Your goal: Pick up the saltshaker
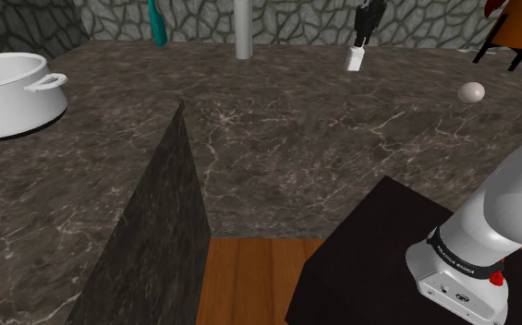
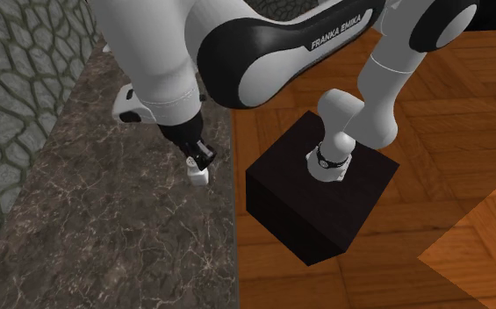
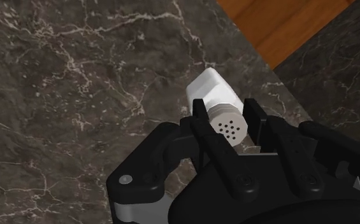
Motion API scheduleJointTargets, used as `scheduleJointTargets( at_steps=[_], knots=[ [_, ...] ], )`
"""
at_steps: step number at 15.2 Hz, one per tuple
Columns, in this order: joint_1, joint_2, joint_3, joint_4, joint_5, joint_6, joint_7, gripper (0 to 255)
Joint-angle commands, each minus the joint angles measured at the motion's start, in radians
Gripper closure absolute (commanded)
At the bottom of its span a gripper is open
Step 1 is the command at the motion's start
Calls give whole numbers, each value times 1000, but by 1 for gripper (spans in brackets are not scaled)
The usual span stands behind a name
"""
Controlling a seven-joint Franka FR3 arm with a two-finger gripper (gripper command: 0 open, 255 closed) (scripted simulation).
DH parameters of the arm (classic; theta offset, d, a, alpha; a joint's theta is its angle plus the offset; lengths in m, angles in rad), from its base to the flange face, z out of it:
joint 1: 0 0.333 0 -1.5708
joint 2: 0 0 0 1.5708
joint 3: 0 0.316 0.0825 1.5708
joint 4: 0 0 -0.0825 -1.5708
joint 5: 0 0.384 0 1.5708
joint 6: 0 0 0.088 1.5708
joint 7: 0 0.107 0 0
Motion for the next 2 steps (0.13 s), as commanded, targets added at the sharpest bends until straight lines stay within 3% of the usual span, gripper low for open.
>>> scheduleJointTargets(
  at_steps=[1, 2],
  knots=[
    [1, 1, 1, 20, 1, -19, 1, 255],
    [1, 2, 1, 21, 1, -19, 1, 255]
  ],
)
